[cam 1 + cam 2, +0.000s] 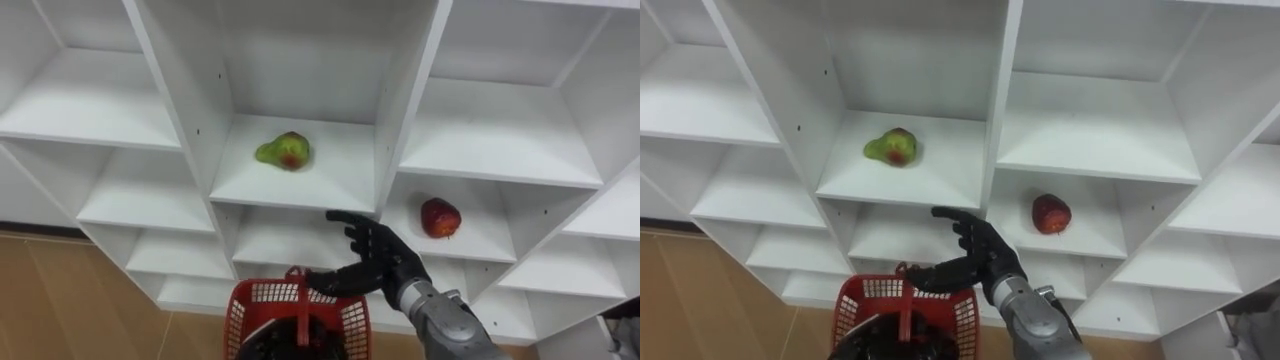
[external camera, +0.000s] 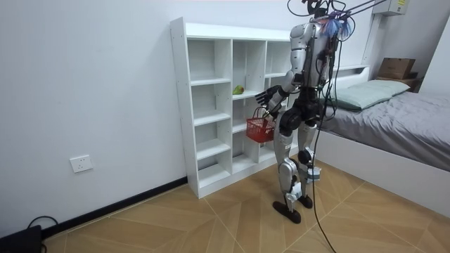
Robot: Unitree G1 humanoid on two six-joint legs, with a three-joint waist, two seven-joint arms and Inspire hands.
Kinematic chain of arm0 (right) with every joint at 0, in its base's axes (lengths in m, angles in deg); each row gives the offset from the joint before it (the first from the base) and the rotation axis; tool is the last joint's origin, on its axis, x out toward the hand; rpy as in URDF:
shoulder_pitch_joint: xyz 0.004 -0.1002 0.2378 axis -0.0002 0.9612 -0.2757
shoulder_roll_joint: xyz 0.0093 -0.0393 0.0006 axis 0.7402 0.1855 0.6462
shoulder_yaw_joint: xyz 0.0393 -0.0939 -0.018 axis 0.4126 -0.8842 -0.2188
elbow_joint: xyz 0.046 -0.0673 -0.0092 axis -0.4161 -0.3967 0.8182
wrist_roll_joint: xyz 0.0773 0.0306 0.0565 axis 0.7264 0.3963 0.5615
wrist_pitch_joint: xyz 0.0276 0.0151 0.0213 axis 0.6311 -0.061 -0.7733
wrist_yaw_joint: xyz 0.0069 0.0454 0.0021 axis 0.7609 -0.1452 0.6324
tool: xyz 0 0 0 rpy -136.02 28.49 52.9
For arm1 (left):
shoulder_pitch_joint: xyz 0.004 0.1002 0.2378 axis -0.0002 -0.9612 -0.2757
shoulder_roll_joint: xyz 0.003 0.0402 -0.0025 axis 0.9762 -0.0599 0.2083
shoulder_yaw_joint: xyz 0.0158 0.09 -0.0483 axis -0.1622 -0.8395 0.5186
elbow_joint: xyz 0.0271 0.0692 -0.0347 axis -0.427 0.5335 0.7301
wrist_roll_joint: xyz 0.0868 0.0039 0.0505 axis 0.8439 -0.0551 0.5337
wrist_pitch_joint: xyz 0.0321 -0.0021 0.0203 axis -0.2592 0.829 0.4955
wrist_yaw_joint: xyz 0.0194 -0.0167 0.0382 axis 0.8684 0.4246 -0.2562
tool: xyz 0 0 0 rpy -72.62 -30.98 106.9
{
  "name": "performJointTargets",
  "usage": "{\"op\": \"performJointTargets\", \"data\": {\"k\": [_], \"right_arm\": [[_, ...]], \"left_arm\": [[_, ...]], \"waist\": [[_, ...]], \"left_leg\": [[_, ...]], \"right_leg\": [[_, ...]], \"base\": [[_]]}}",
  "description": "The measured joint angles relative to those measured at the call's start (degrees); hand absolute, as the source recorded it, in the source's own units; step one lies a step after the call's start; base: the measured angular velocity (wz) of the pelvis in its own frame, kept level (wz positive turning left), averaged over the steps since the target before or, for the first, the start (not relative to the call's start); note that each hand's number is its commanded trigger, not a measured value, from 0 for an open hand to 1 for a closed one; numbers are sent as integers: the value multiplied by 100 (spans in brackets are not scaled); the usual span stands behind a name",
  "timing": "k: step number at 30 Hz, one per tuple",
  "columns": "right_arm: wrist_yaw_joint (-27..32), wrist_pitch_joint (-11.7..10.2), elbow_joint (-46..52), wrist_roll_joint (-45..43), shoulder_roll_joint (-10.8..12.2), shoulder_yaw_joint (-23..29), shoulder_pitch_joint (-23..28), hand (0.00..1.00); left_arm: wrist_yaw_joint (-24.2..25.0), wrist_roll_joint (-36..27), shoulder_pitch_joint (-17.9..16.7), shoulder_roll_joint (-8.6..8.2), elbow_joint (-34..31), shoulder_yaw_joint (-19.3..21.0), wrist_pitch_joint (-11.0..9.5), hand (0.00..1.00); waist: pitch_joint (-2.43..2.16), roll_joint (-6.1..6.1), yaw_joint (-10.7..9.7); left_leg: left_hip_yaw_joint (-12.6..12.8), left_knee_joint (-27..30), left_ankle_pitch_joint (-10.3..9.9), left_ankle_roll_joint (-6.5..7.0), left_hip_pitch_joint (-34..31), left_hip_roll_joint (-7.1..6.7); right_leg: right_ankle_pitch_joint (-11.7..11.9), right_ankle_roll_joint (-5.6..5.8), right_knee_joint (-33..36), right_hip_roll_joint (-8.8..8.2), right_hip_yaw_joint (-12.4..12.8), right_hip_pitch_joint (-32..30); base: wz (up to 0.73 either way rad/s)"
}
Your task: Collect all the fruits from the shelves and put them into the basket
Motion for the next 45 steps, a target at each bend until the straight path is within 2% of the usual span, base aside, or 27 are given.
{"op": "performJointTargets", "data": {"k": [13, 20, 23, 31, 35, 39, 41, 45], "right_arm": [[-19, 0, -113, -36, 3, 0, -4, 0], [-287, 42, -25, -76, -23, -4, -7, 0], [-405, 163, 111, -179, -77, -12, -6, 0], [-698, 244, 412, -525, -189, -53, -5, 0], [-820, 536, 793, -848, -255, -50, -6, 0], [-1051, 548, 1222, -1059, -280, -1, -7, 0], [-1226, 484, 1752, -1043, -247, 100, -43, 0], [-1514, 332, 2194, -1038, -126, 125, -63, 0]], "left_arm": [[6, 2, 0, 5, 1, 14, 0, 100], [7, 3, -1, 13, 4, 97, 2, 100], [9, 6, 18, 27, 127, 215, 1, 100], [4, 29, 26, 51, 360, 249, -1, 100], [5, 42, 28, 39, 382, 250, -1, 100], [6, 42, 23, 14, 389, 275, -1, 100], [8, 43, 29, -40, 385, 381, -1, 100], [8, 43, 29, -90, 385, 420, 10, 100]], "waist": [[6, 4, 12], [1, 38, 43], [-2, 73, 47], [-10, 108, 47], [-22, 130, 48], [-33, 150, 53], [-40, 164, 52], [-45, 178, 52]], "left_leg": [[-8, 0, 0, 0, 2, -5], [7, 5, 0, 0, 21, -1], [30, 5, 0, 0, 23, 3], [101, 5, 0, 0, -68, 8], [166, 13, 0, 0, -130, 20], [219, 26, 1, 1, -148, 34], [221, 40, 0, 1, -146, 32], [219, 47, 0, 2, -96, 28]], "right_leg": [[-3, 5, -12, 0, 7, 12], [-2, 3, 17, 11, 50, -5], [-2, 3, 33, 13, 62, -16], [2, -2, 127, 17, 156, -197], [3, -5, 213, 7, 169, -312], [5, -10, 300, 6, 204, -397], [5, -10, 297, 1, 206, -388], [5, -11, 244, 1, 210, -301]], "base": [[0], [0], [-1], [-6], [-7], [-9], [0], [1]]}}
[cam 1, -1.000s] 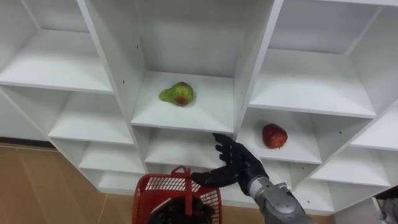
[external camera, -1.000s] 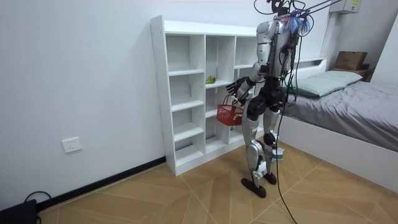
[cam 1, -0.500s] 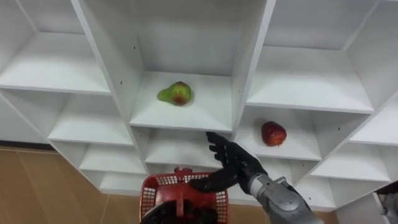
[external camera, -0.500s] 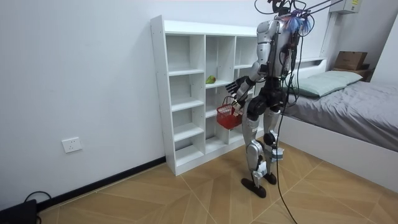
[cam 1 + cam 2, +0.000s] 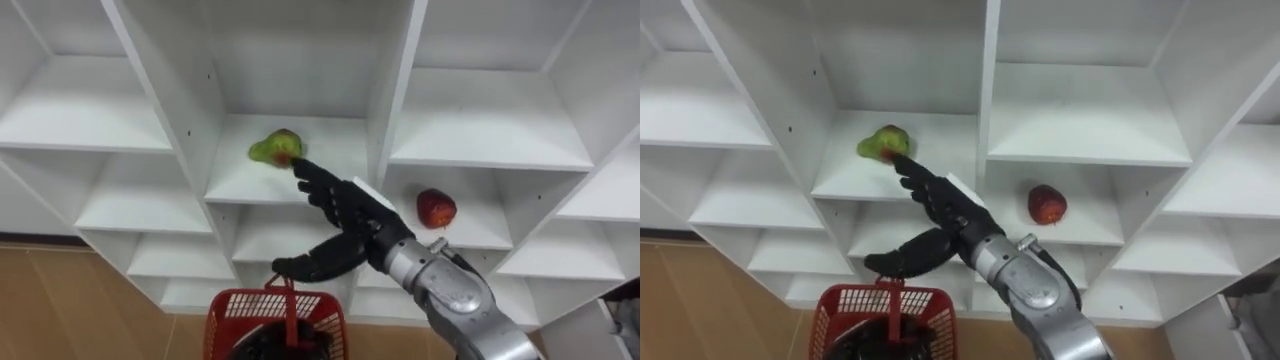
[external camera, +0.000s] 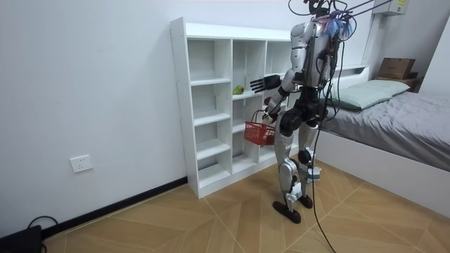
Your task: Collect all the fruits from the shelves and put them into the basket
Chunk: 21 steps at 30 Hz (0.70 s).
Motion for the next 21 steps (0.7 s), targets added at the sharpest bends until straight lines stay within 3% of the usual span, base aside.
{"op": "performJointTargets", "data": {"k": [6, 10, 15, 21], "right_arm": [[-566, 12, 29, 65, 1, -89, 0, 0], [-712, 12, 63, 209, 1, -81, -3, 0], [-819, 8, 324, 207, 6, -53, -138, 0], [-694, -17, 410, 147, -10, -8, -340, 0]], "left_arm": [[0, -3, 26, -30, -6, 45, 19, 100], [0, 87, 24, -18, 2, 47, 17, 100], [5, 243, 25, -16, 1, 51, 4, 100], [3, 213, 25, -8, 1, 57, -24, 100]], "waist": [[4, 8, 210], [-4, -66, 314], [33, -163, 309], [34, -166, 301]], "left_leg": [[29, -102, -1, 2, 49, -3], [40, -84, 1, 3, 43, -5], [37, -85, 1, 3, 46, -10], [38, -83, 1, 3, 54, -8]], "right_leg": [[-5, 3, 33, 22, 90, 4], [-15, -1, 57, 17, 103, -46], [-16, 1, 42, 13, 117, -49], [-15, 0, 43, 11, 107, -41]], "base": [[-4], [-1], [0], [0]]}}
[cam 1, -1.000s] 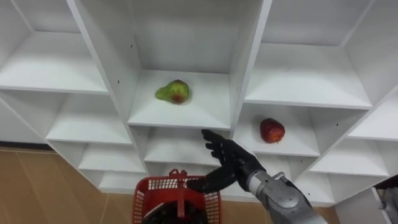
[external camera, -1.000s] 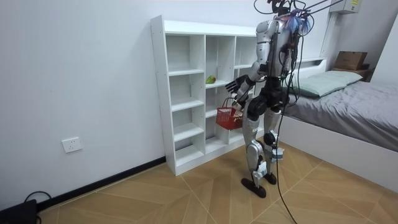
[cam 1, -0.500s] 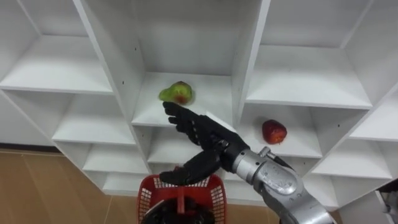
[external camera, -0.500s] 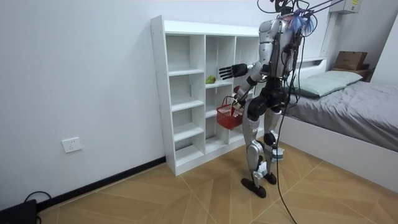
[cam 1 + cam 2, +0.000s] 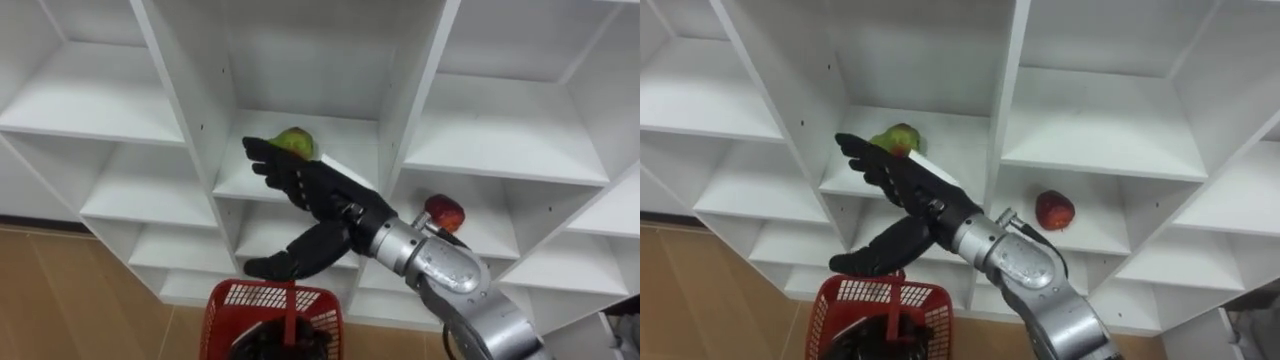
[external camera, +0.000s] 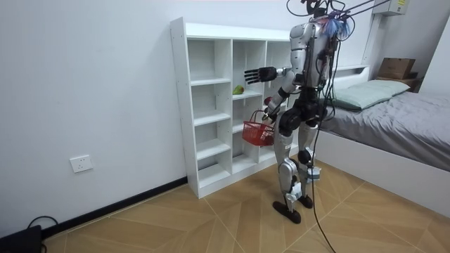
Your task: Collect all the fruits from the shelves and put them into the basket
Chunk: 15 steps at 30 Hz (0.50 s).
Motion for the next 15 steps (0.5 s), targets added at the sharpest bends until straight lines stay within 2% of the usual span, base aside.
{"op": "performJointTargets", "data": {"k": [5, 11, 15], "right_arm": [[322, -110, 159, -523, -23, 3, -15, 0], [667, -121, 159, -1451, -12, 82, -48, 0], [825, -121, 159, -1614, 2, 85, -61, 0]], "left_arm": [[-8, -40, -1, 27, 2, -8, -3, 100], [-9, 5, -1, 61, 170, -15, -64, 100], [-12, 4, -4, 75, 229, -16, -64, 100]], "waist": [[1, 2, -27], [0, -2, -22], [2, -19, -5]], "left_leg": [[0, -1, 0, 0, 0, 2], [-7, -9, 0, 0, -1, 0], [-9, -9, 0, 0, -4, 0]], "right_leg": [[2, -2, -4, 3, 1, 9], [2, -1, -4, 7, 2, 3], [2, -1, -6, 5, -7, 1]], "base": [[0], [0], [0]]}}
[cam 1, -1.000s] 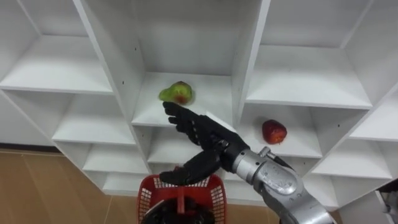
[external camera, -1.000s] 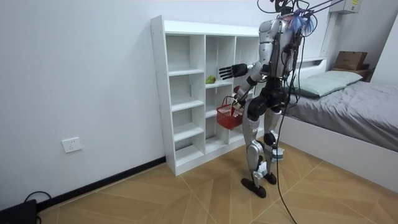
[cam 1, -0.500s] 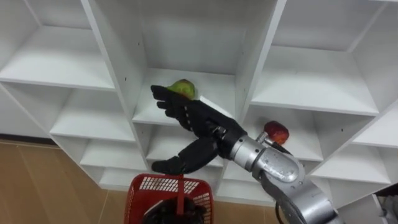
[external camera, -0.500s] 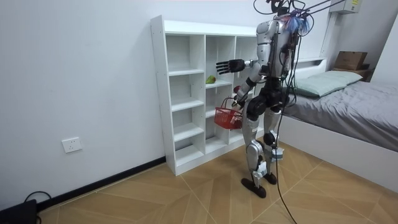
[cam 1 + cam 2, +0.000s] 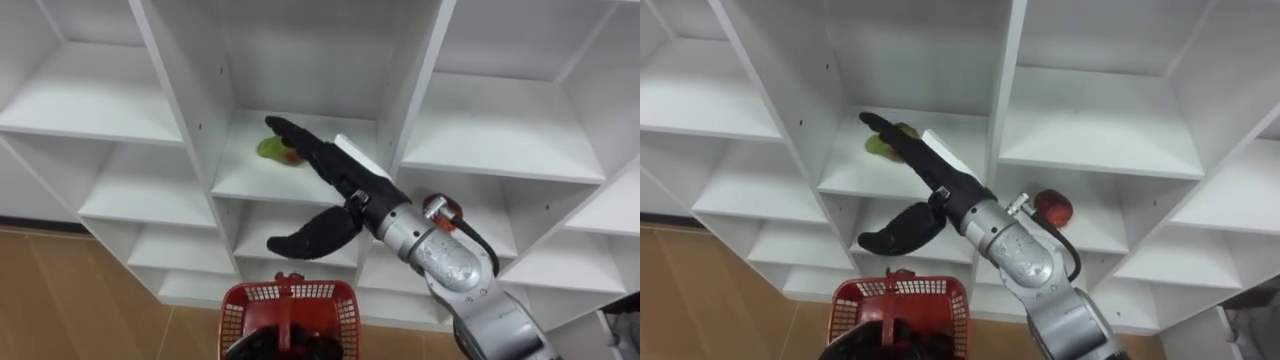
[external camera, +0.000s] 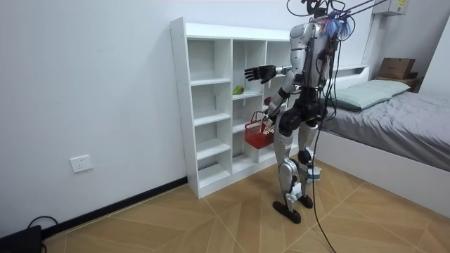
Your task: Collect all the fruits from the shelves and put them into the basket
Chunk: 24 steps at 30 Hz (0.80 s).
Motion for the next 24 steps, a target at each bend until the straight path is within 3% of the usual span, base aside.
{"op": "performJointTargets", "data": {"k": [6, 12, 17, 24], "right_arm": [[271, -1, 0, -25, 100, 21, -29, 0], [685, -3, -17, -297, 72, 13, -32, 0], [929, -4, -69, -295, 74, 14, -37, 0], [1121, -4, -396, -282, 94, 18, -246, 0]], "left_arm": [[3, -11, -16, -10, 130, -1, -7, 100], [1, -42, -36, -8, 164, 2, -7, 100], [-2, -41, -31, -14, 247, 62, -54, 100], [0, -46, -25, -23, 275, 113, -57, 100]], "waist": [[3, -75, 25], [12, -96, 175], [-5, -190, 215], [1, -202, 217]], "left_leg": [[-30, 2, 0, 0, 1, -7], [-97, 8, 0, 1, -30, -15], [-197, 16, 4, 4, -45, -19], [-231, 9, 4, 4, -68, -21]], "right_leg": [[0, 0, 1, -3, 1, 3], [-2, 1, -14, -13, -68, 12], [-1, 1, -98, -9, -147, 79], [-1, 1, -106, -16, -201, 85]], "base": [[0], [6], [10], [2]]}}
